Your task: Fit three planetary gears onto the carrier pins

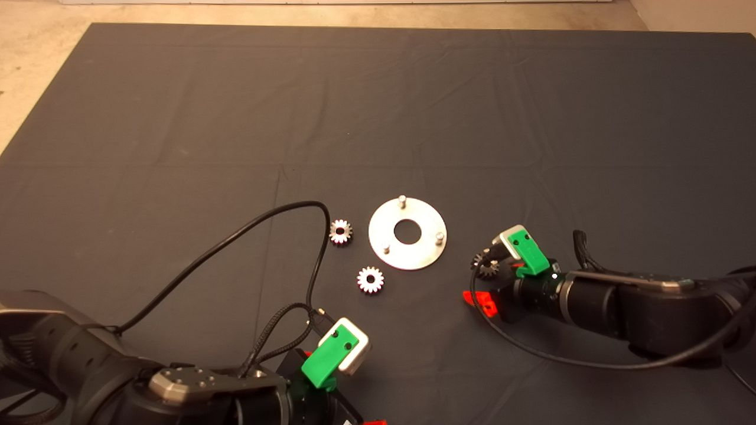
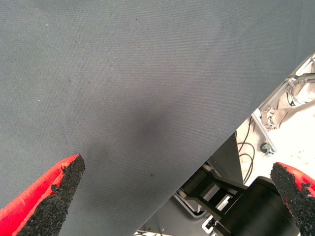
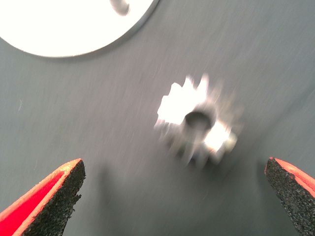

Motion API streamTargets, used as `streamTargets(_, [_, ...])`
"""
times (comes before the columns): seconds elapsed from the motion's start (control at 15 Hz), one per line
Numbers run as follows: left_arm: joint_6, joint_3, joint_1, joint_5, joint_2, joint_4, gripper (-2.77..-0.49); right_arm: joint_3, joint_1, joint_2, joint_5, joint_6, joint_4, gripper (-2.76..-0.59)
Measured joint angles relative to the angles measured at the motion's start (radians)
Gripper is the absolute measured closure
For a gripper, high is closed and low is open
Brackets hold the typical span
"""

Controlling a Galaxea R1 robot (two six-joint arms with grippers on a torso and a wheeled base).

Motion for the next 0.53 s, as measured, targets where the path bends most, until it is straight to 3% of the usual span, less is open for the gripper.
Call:
streamTargets(0.07, [0.000, 0.000, 0.000, 0.000, 0.000, 0.005, -2.75, -0.008, 0.011, 0.000, -0.001, 0.000, 0.005, -2.75])
streamTargets(0.2, [0.000, 0.000, 0.000, 0.000, 0.000, 0.011, -2.75, -0.012, 0.046, -0.001, -0.001, 0.000, 0.053, -2.75])
streamTargets(0.33, [0.000, 0.000, 0.000, 0.000, 0.000, 0.013, -2.75, -0.028, 0.079, -0.003, 0.002, -0.008, 0.068, -2.75])
streamTargets(0.53, [-0.001, 0.000, 0.000, 0.000, 0.000, 0.019, -2.75, -0.036, 0.081, -0.003, 0.006, -0.011, 0.075, -2.75])
